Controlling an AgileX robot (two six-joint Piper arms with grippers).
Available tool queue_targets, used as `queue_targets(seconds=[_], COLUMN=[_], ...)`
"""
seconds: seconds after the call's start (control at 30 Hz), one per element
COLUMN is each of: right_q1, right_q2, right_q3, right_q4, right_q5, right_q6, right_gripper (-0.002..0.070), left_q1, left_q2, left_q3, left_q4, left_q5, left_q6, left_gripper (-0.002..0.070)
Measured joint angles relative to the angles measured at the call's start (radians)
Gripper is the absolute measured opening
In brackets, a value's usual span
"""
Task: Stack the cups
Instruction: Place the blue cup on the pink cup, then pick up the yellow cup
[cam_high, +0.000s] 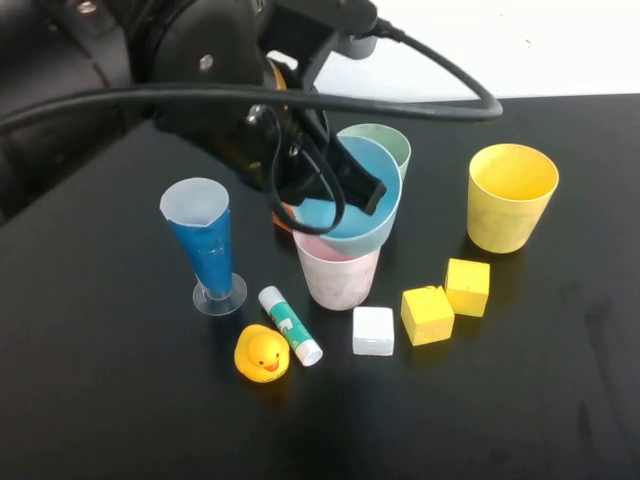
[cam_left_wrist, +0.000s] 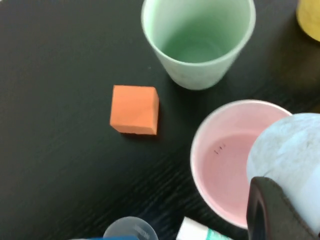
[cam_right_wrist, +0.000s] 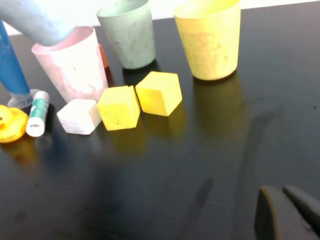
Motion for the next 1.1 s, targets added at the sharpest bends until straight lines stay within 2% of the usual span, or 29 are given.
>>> queue_targets(seconds=[0.2, 0.33, 0.63, 0.73, 0.87, 0.93, 1.03, 1.1], right_q1=[0.0, 0.0, 0.0, 0.0, 0.0, 0.0, 0.0, 0.0], right_q2=[0.0, 0.0, 0.0, 0.0, 0.0, 0.0, 0.0, 0.0], right_q3=[0.0, 0.0, 0.0, 0.0, 0.0, 0.0, -0.001, -0.013], right_q4=[0.0, 0.0, 0.0, 0.0, 0.0, 0.0, 0.0, -0.002], right_q5=[0.002, 0.003, 0.006, 0.006, 0.006, 0.006, 0.006, 0.006], right_q6=[0.0, -0.002, -0.002, -0.002, -0.002, -0.002, -0.013, -0.03], right_gripper=[-0.0003, -0.0003, -0.0003, -0.0003, -0.0003, -0.0003, -0.0003, -0.0003], left_q1=[0.059, 0.1, 0.11, 0.112, 0.112, 0.112, 0.112, 0.112], left_q2=[0.049, 0.072, 0.149, 0.162, 0.162, 0.162, 0.15, 0.122], left_q3=[-0.078, -0.1, -0.1, -0.1, -0.1, -0.1, -0.1, -0.1], left_q4=[-0.017, -0.084, -0.134, -0.134, -0.136, -0.128, -0.093, -0.056], left_q5=[0.01, 0.032, 0.091, 0.091, 0.067, 0.055, 0.046, 0.042], left_q6=[-0.019, 0.007, 0.058, 0.061, 0.061, 0.062, 0.063, 0.063], left_gripper=[0.0008, 0.0008, 0.0017, 0.0088, 0.0265, 0.0319, 0.0327, 0.0267])
